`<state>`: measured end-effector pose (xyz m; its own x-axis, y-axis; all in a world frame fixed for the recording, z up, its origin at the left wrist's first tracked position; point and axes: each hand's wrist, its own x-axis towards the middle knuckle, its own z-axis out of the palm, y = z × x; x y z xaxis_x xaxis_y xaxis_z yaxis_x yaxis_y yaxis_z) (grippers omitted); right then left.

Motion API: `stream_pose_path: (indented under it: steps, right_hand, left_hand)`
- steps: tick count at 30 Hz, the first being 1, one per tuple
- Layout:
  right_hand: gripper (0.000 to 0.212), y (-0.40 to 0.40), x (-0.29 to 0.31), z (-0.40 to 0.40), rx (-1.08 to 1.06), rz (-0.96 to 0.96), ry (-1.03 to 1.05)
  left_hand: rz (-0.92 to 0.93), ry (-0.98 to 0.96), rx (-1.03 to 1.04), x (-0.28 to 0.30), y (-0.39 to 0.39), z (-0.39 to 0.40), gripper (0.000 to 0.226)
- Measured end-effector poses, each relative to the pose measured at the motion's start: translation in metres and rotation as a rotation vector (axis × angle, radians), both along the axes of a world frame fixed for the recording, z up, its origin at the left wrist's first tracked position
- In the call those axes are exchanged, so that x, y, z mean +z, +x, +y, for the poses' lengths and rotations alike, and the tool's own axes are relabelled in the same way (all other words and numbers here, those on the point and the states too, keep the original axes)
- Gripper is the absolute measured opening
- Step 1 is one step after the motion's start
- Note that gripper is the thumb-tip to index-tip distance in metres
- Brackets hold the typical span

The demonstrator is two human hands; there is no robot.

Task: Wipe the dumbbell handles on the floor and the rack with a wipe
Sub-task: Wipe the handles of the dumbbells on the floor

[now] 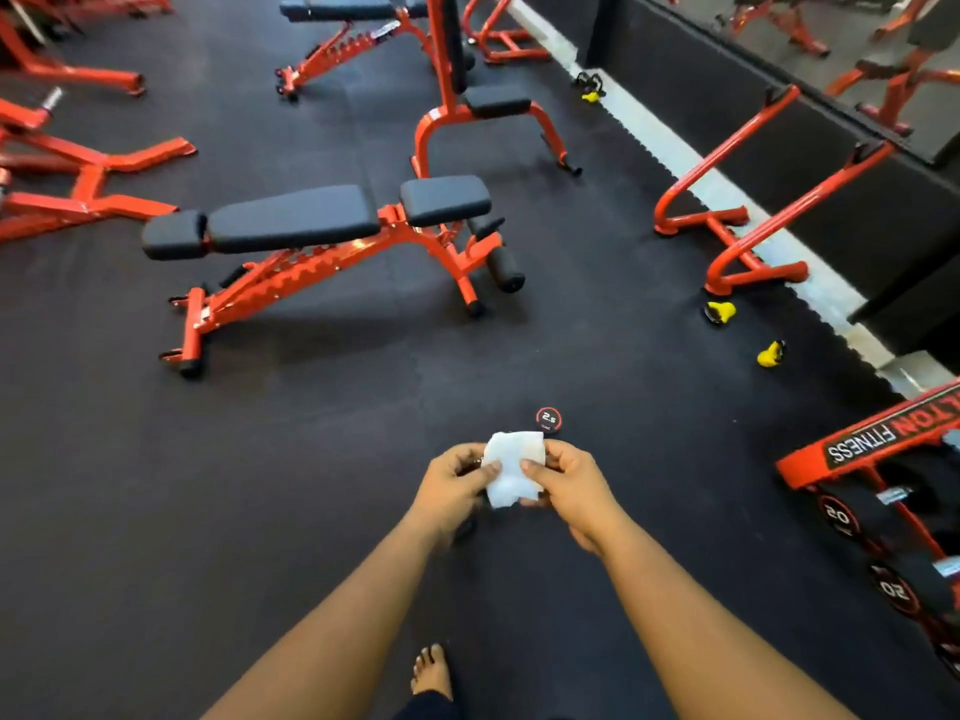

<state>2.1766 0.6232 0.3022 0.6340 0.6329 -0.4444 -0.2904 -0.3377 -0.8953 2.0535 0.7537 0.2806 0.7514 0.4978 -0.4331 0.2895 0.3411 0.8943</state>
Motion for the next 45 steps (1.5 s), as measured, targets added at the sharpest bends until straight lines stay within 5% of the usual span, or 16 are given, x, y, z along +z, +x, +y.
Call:
stream_pose_path:
  steps: [8, 12, 14, 17, 21, 25, 31, 36, 45]
  right_hand:
    - [0.04, 0.087, -0.024, 0.028, 0.261, -0.075, 0.018]
    - [0.024, 0.133, -0.072, 0.047, 0.355, -0.135, 0.049]
    - [0.015, 0.15, -0.121, 0.062, 0.496, -0.165, -0.009]
    - [0.04, 0.163, -0.196, 0.074, 0.802, -0.174, -0.111]
    - [0.03, 0.165, -0.304, 0.073, 1.001, -0.317, -0.266]
    - [0.025, 0.147, -0.42, 0.058, 0.905, -0.455, -0.355]
    - [0.012, 0.122, -0.571, 0.055, 0.676, -0.55, -0.418]
    - [0.025, 0.121, -0.665, 0.077, 0.514, -0.571, -0.363]
    - [0.024, 0.104, -0.755, 0.12, 0.283, -0.657, -0.248]
  left_hand:
    - [0.054, -0.166, 0.091, -0.019, 0.06, 0.032, 0.017]
    - [0.072, 0.054, 0.121, -0.06, 0.086, 0.033, 0.009]
    - [0.119, 0.163, 0.088, -0.094, 0.1, 0.029, 0.023]
    - [0.18, 0.265, 0.012, -0.155, 0.111, 0.027, 0.038]
    - [0.374, 0.283, -0.024, -0.27, 0.108, 0.023, 0.051]
    - [0.544, 0.384, -0.082, -0.389, 0.09, 0.011, 0.054]
    - [0.835, 0.776, -0.44, -0.549, 0.088, 0.017, 0.099]
    - [0.949, 0.965, -0.618, -0.651, 0.115, 0.044, 0.117]
    - [0.809, 1.154, -0.578, -0.709, 0.104, 0.088, 0.08]
